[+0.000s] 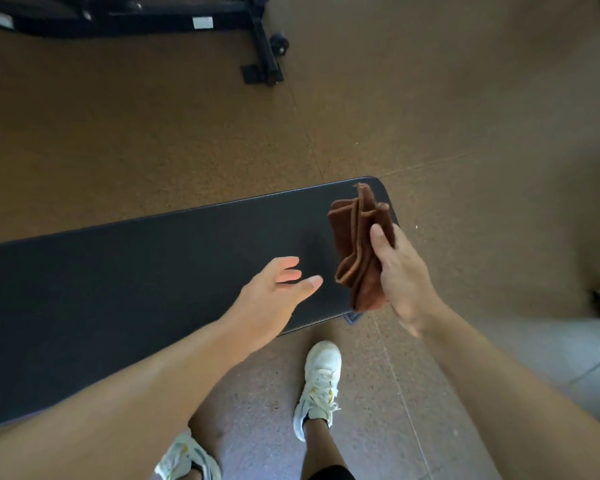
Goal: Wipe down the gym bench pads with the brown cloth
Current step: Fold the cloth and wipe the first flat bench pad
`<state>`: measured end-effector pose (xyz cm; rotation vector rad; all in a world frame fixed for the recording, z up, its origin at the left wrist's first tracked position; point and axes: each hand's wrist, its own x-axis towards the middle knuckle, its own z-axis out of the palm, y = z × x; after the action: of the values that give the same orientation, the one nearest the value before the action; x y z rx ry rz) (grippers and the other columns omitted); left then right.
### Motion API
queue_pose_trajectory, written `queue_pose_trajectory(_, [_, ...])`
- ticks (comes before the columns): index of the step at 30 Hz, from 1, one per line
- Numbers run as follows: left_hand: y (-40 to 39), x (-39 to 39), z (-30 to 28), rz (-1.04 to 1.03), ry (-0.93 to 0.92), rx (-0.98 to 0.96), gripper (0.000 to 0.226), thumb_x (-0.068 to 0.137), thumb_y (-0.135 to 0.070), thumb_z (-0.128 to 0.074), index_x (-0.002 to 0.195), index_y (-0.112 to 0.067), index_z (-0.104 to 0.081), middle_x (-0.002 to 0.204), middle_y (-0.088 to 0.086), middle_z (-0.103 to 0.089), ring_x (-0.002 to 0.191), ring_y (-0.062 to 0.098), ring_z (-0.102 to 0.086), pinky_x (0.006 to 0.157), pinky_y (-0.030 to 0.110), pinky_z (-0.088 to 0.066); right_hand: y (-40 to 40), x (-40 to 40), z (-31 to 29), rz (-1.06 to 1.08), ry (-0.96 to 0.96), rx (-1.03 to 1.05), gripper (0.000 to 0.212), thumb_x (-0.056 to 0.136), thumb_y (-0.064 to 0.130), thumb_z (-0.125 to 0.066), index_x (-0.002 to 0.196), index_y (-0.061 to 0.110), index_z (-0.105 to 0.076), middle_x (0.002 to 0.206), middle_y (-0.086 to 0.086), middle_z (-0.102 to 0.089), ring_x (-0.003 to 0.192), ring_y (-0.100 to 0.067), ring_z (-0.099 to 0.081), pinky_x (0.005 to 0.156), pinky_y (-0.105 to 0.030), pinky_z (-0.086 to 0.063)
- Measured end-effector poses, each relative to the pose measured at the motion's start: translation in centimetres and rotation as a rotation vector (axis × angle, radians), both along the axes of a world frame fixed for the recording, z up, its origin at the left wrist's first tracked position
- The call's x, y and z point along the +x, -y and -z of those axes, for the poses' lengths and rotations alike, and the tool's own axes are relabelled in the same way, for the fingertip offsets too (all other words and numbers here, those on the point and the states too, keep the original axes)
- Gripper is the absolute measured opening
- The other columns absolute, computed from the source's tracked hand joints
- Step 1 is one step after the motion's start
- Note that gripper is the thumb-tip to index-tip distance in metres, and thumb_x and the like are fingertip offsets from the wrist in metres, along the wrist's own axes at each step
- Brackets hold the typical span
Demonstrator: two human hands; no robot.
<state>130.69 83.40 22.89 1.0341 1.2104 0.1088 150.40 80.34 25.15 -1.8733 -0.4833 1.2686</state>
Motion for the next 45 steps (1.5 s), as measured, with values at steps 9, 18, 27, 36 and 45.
queue_pose_trajectory(9, [3.5,2.1,2.1,-0.334,-0.152,0.272,0.046,0.095,-0.029,-0.071,0.139,-0.040,-0.061,0.123,-0.018,-0.072,0.111,-0.003,-0.066,0.101,0.026,-0.055,1.6,-7.6,5.0,0.574,-0.803,-0.078,0.066,0.102,0.062,-0.049,0.133,0.008,-0.071,0.130,-0.019,-0.073,0.123,-0.035,-0.069,0.114,-0.051,-0.048])
queue_pose_trajectory(18, [2.9,6.2,2.9,-0.350,-0.210,0.289,0.009,0.080,-0.027,-0.087,0.081,-0.030,-0.078,0.139,-0.012,-0.064,0.108,-0.011,-0.062,0.093,0.013,-0.050,2.0,-4.2,5.5,0.583,-0.894,-0.057,0.045,0.107,0.027,-0.053,0.140,-0.003,-0.061,0.133,-0.024,-0.069,0.127,-0.038,-0.066,0.117,-0.049,-0.044])
queue_pose_trajectory(27, [-1.9,10.7,3.0,-0.587,-0.145,0.040,0.004,0.104,-0.017,-0.056,0.104,-0.020,-0.053,0.099,0.008,-0.073,0.082,0.020,-0.078,0.072,0.037,-0.065,0.1,7.3,0.0,0.738,-0.339,0.010,0.021,0.104,0.013,-0.062,0.122,0.008,-0.071,0.106,-0.013,-0.081,0.090,-0.030,-0.080,0.077,-0.055,-0.064])
queue_pose_trajectory(36, [-3.1,8.8,5.1,-0.156,-0.442,0.208,0.045,0.092,-0.024,-0.074,0.130,-0.031,-0.052,0.129,-0.013,-0.060,0.110,0.006,-0.060,0.083,0.027,-0.050,-0.6,7.0,-5.5,-0.058,0.172,0.233,0.024,0.103,0.022,-0.059,0.112,0.041,-0.072,0.104,0.011,-0.076,0.099,-0.007,-0.070,0.080,-0.025,-0.053])
queue_pose_trajectory(45, [-5.6,4.8,7.6,0.670,-0.895,0.328,0.151,0.061,-0.059,-0.091,0.159,-0.029,0.020,0.167,-0.004,0.029,0.156,0.025,0.020,0.119,0.065,-0.026,2.8,1.1,5.5,-0.909,0.519,-0.449,0.069,0.107,0.045,-0.050,0.167,0.028,-0.020,0.175,0.000,-0.018,0.160,-0.025,-0.018,0.131,-0.045,-0.014])
